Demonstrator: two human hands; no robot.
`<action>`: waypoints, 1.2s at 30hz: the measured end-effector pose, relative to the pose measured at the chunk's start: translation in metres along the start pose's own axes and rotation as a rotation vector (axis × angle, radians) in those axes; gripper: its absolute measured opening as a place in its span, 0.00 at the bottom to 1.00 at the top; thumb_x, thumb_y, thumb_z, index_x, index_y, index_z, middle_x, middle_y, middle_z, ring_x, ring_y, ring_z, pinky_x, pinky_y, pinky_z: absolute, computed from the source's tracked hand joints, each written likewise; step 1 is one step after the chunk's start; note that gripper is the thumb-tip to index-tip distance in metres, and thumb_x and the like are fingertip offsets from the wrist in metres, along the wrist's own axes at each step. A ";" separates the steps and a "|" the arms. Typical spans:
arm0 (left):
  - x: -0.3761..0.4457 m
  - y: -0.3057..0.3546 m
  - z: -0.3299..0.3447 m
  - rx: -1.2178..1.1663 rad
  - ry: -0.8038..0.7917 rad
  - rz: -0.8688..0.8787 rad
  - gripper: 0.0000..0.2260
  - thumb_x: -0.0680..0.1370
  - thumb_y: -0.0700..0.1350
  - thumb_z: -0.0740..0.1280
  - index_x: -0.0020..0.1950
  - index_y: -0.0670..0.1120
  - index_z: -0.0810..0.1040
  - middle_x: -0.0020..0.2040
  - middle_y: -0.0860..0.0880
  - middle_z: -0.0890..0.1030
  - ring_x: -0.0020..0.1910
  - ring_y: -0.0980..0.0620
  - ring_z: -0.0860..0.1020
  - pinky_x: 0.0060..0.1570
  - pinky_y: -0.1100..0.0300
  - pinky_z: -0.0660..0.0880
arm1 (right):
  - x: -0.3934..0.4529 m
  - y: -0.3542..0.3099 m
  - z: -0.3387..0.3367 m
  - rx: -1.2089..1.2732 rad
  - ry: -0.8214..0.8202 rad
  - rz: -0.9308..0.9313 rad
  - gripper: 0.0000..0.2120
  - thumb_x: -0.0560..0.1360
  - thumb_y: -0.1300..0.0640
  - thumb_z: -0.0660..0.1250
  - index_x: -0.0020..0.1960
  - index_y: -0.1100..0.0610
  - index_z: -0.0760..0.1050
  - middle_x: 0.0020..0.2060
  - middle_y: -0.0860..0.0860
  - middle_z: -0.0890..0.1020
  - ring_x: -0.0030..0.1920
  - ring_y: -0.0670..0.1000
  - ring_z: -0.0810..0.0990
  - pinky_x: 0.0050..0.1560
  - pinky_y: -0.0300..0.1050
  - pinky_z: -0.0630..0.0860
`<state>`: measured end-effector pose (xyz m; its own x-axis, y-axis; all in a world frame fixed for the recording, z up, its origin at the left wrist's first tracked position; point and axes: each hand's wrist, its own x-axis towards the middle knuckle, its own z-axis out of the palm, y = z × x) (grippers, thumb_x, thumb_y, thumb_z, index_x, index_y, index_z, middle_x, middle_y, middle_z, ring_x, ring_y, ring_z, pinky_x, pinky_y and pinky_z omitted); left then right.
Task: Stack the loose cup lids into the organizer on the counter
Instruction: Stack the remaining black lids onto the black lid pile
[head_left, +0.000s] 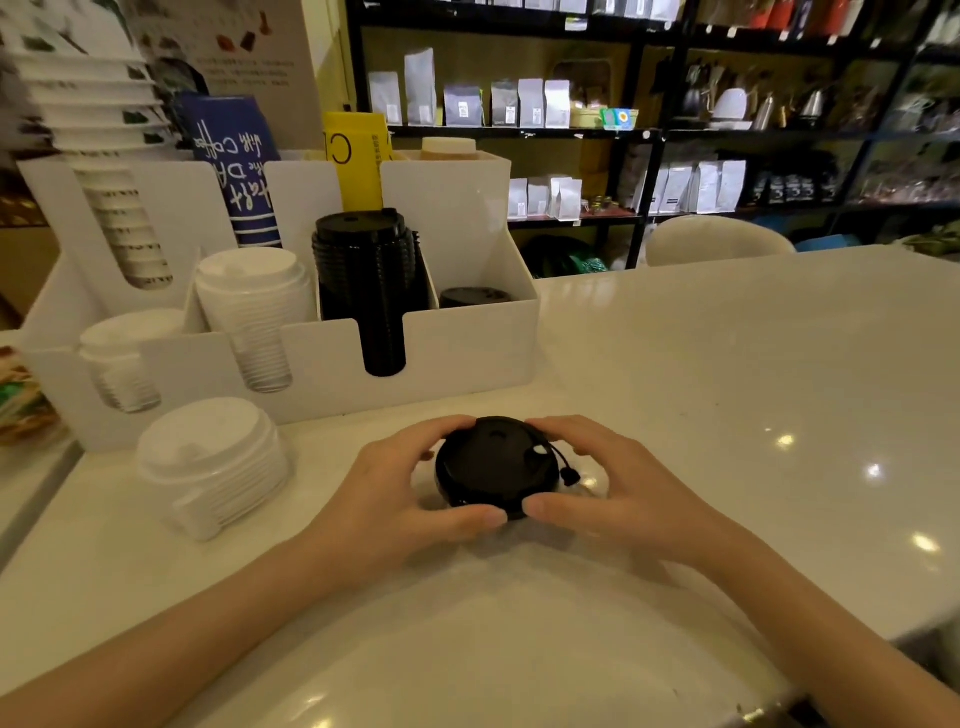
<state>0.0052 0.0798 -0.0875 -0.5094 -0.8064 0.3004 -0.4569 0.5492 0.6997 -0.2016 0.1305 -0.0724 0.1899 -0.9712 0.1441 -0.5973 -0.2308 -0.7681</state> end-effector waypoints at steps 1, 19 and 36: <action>0.004 0.002 -0.004 -0.012 0.039 0.001 0.31 0.57 0.66 0.70 0.58 0.66 0.68 0.57 0.67 0.74 0.58 0.65 0.72 0.56 0.70 0.69 | 0.006 -0.003 -0.003 0.013 0.013 -0.004 0.23 0.63 0.43 0.69 0.57 0.34 0.69 0.58 0.35 0.75 0.60 0.35 0.70 0.57 0.31 0.66; 0.098 0.033 -0.098 -0.022 0.667 0.117 0.28 0.61 0.60 0.73 0.57 0.52 0.74 0.52 0.55 0.79 0.53 0.59 0.77 0.49 0.71 0.74 | 0.143 -0.076 -0.032 0.265 0.362 -0.338 0.18 0.71 0.47 0.65 0.60 0.48 0.72 0.57 0.46 0.77 0.60 0.46 0.74 0.61 0.54 0.74; 0.129 0.007 -0.106 0.178 0.652 -0.106 0.25 0.69 0.52 0.69 0.64 0.48 0.70 0.55 0.53 0.75 0.52 0.59 0.68 0.49 0.66 0.66 | 0.212 -0.065 -0.012 0.436 0.191 -0.339 0.16 0.79 0.55 0.53 0.41 0.38 0.74 0.42 0.38 0.79 0.44 0.32 0.76 0.46 0.25 0.71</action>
<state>0.0135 -0.0436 0.0245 0.0622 -0.7945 0.6041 -0.6216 0.4427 0.6462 -0.1325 -0.0608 0.0154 0.1466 -0.8503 0.5054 -0.1438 -0.5238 -0.8396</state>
